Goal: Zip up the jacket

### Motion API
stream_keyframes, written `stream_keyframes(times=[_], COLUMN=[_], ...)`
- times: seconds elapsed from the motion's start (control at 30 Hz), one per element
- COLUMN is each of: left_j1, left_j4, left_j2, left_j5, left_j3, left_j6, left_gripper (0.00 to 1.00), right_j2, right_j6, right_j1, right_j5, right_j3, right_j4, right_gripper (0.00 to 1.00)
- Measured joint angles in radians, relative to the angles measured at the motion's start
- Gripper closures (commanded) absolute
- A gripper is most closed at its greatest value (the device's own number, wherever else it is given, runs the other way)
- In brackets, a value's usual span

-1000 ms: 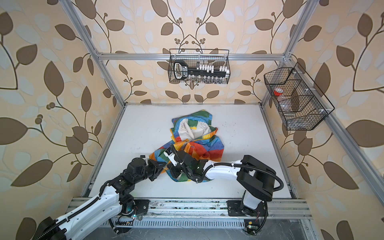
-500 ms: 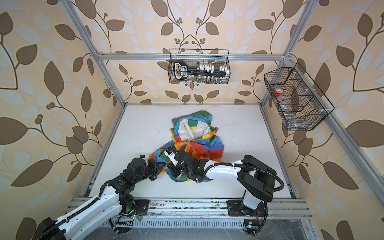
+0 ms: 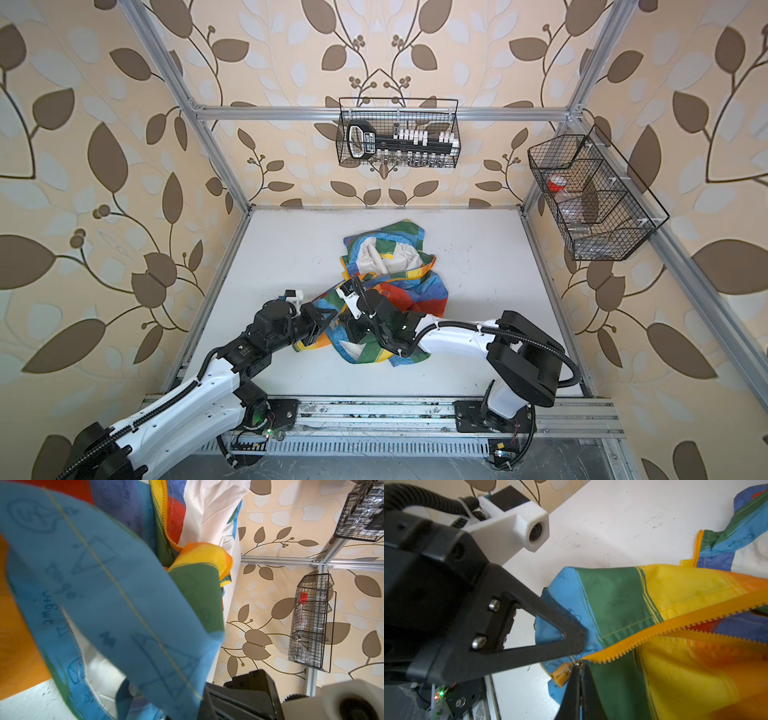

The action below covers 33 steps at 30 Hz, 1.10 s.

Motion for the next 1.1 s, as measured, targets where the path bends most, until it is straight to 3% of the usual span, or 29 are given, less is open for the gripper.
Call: stream_keyframes(times=[0.53,0.6,0.7,0.77,0.9,0.97,1.1], left_j1=[-0.001,-0.001,-0.001,-0.001,-0.001,-0.001,-0.001], left_j4=[-0.134,-0.164,-0.215,-0.241,-0.273,-0.276,-0.256], left_j2=[-0.044,-0.051,-0.069,-0.087,-0.112,-0.121,-0.152], left_j5=[0.026,0.020,0.005,-0.002,-0.006,-0.005,0.005], left_j3=[0.036,0.039,0.048,0.053,0.054,0.051,0.017], left_j6=[0.063,0.069,0.083,0.089,0.082,0.074,0.056], left_gripper=[1.00,0.90,0.59,0.50,0.53,0.59,0.59], right_j2=[-0.060,-0.034,0.004,0.029,0.077,0.097,0.116], right_j6=[-0.055,-0.055,-0.050,-0.044,-0.022,-0.011,0.014], right_j1=[-0.004,-0.002,0.000,-0.005,-0.013,-0.013,-0.014], right_j5=[-0.095,-0.106,-0.111,-0.112,-0.126,-0.134,-0.152], right_j3=[-0.008,0.002,0.014,0.019,0.031,0.042,0.053], right_j4=[-0.017,-0.021,-0.020,-0.019,-0.014,-0.014,0.001], right_gripper=[1.00,1.00,1.00,1.00,1.00,1.00,1.00])
